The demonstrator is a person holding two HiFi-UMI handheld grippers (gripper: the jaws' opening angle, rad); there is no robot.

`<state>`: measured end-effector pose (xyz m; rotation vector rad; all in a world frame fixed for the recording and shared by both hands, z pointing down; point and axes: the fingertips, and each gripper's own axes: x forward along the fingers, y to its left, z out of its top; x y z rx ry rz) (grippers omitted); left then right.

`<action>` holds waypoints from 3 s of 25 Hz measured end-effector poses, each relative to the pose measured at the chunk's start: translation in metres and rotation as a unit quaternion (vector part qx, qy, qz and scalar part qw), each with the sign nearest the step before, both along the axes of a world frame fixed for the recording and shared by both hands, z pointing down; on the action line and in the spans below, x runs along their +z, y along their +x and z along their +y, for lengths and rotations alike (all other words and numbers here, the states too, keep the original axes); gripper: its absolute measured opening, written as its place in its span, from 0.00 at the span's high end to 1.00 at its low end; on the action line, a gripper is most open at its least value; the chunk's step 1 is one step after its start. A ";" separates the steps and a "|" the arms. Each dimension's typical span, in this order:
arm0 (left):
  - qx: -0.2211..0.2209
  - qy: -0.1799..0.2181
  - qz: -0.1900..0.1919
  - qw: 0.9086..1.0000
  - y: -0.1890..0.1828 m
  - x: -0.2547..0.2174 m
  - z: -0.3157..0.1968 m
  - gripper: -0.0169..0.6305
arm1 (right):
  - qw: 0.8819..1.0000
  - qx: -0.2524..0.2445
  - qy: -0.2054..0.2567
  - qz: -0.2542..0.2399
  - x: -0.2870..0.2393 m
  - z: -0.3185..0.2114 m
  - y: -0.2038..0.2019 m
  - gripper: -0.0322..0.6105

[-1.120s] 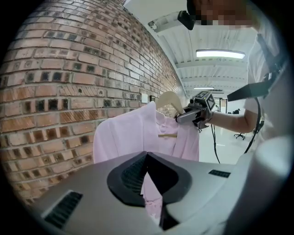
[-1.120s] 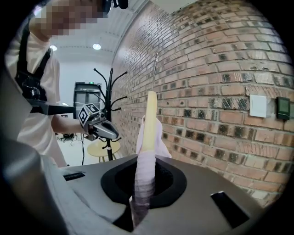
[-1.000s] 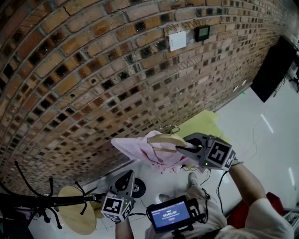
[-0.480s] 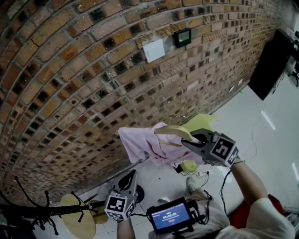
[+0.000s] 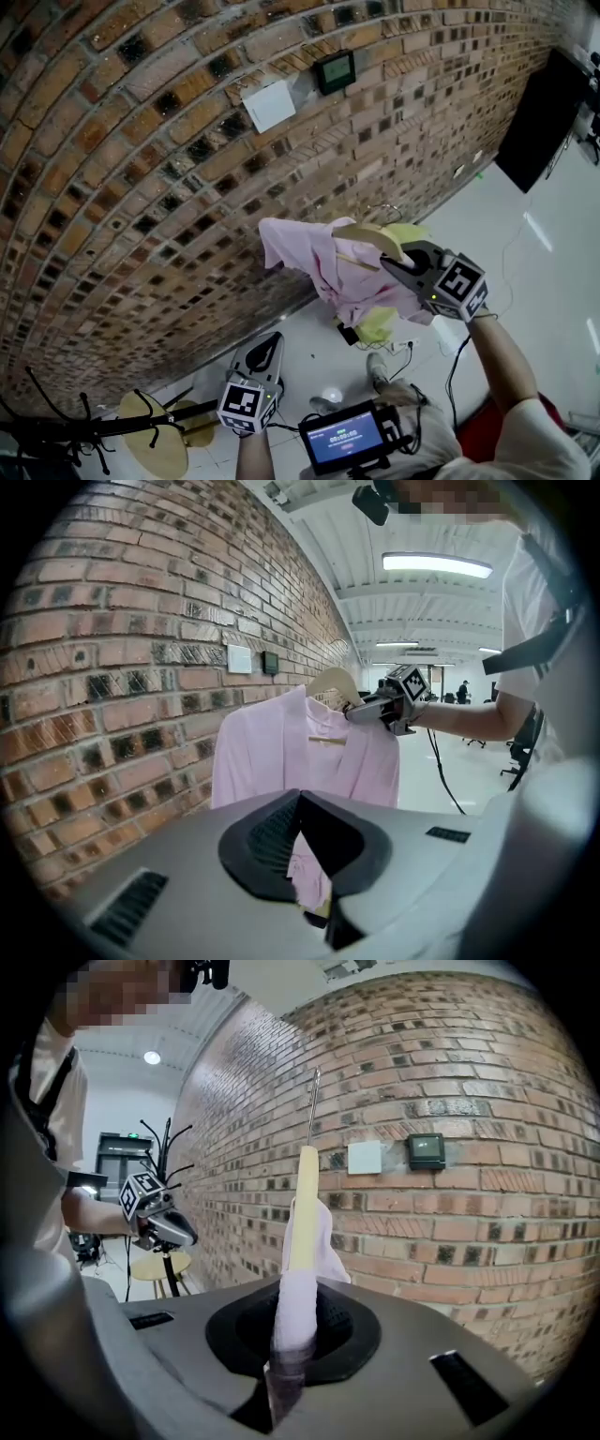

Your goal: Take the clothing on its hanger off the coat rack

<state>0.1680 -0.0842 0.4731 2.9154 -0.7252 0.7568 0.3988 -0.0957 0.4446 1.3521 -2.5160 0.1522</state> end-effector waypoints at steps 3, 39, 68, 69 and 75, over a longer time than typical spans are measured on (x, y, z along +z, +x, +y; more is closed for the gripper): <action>0.012 0.002 -0.004 1.000 0.025 0.008 0.001 0.96 | 1.000 0.023 0.007 -0.009 0.008 -0.004 0.036 0.95; 0.009 -0.077 -0.062 0.995 0.114 0.169 -0.058 0.96 | 0.995 -0.067 -0.063 0.025 0.224 -0.097 0.114 0.95; -0.004 -0.155 -0.136 0.979 0.134 0.349 -0.114 0.96 | 0.970 -0.044 -0.204 -0.123 0.495 -0.147 0.097 0.95; -0.001 -0.156 -0.138 0.978 0.135 0.353 -0.116 0.96 | 0.969 -0.040 -0.210 -0.126 0.505 -0.148 0.098 0.95; 0.019 -0.155 -0.156 0.975 0.135 0.372 -0.127 0.96 | 0.956 0.005 -0.245 -0.158 0.569 -0.158 0.106 0.95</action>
